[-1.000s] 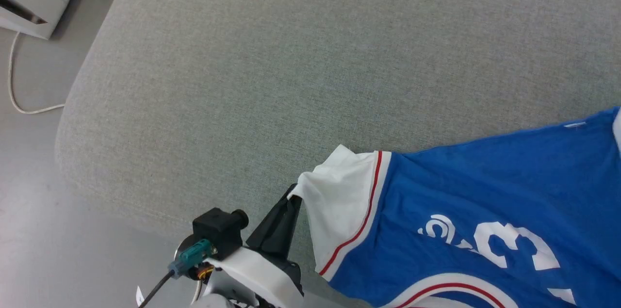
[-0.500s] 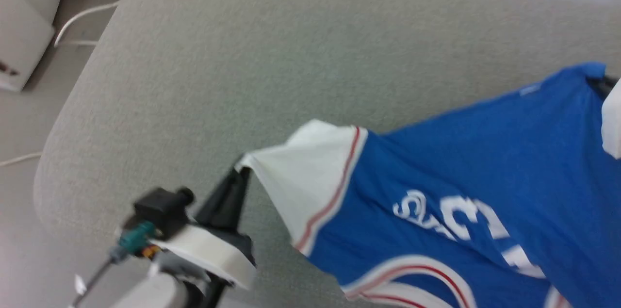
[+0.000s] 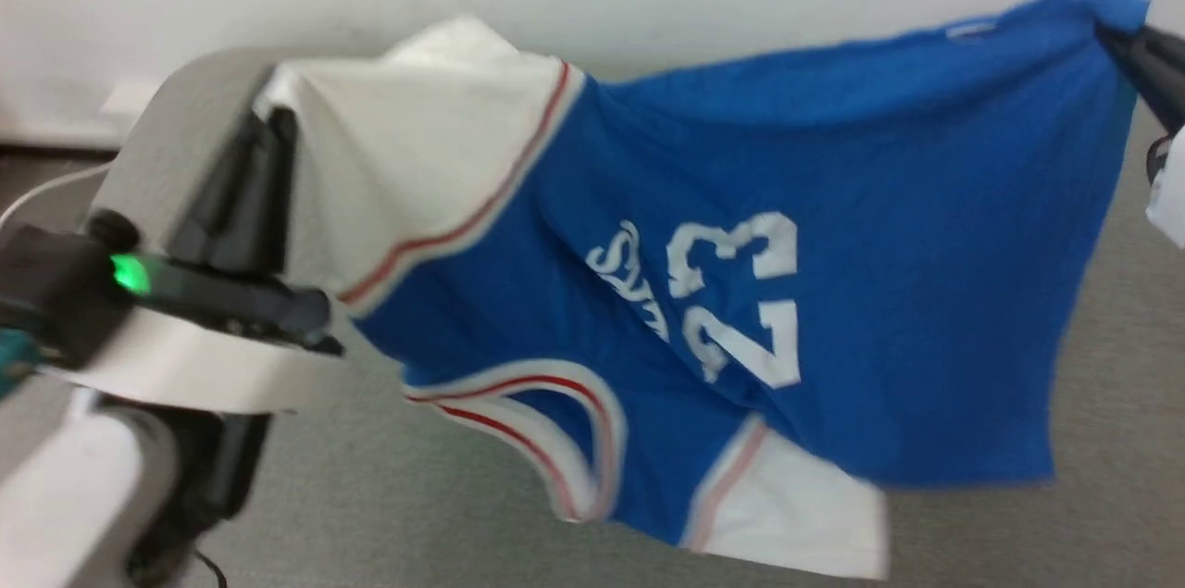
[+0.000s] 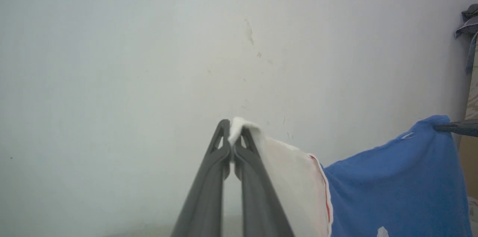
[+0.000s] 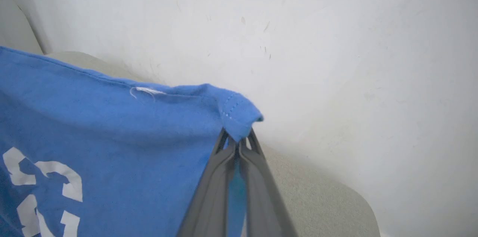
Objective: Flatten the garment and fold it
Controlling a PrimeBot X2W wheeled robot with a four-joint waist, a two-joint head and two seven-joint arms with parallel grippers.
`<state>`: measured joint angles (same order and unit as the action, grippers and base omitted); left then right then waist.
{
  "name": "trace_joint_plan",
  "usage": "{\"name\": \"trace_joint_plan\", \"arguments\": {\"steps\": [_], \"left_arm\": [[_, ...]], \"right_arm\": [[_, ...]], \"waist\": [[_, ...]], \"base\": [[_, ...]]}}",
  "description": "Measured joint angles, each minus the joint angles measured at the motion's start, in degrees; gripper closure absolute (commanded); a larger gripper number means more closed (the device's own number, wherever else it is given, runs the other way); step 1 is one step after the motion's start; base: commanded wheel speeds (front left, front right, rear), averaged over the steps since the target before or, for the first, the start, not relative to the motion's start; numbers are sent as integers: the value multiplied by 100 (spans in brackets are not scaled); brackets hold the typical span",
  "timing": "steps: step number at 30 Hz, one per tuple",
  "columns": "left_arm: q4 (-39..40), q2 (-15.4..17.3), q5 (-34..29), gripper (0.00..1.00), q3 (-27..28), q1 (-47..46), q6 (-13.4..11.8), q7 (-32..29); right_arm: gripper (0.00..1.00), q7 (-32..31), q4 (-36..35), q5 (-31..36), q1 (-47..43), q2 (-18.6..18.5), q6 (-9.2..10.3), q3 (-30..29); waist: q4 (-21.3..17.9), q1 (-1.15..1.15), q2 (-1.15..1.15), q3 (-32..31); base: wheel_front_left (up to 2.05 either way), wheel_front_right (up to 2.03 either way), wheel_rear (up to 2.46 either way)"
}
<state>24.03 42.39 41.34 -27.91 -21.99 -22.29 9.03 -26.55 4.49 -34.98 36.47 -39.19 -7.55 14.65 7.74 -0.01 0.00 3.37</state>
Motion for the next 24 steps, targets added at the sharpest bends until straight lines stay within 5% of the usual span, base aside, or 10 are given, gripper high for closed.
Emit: {"name": "trace_joint_plan", "arguments": {"steps": [14, 24], "left_arm": [[733, 690, -268, 100, 855, -1311, 33, -156], [2, 794, -225, 100, 938, -2993, 697, -510]], "right_arm": [[100, -349, -1488, -151, 14, -51, -1, -779], [100, -230, -1485, -343, 753, -180, -4, -1093]], "waist": [[-895, 0, 0, -391], [-1077, 2, 0, 185]], "base": [[0, 0, 0], [0, 0, 0]]}}
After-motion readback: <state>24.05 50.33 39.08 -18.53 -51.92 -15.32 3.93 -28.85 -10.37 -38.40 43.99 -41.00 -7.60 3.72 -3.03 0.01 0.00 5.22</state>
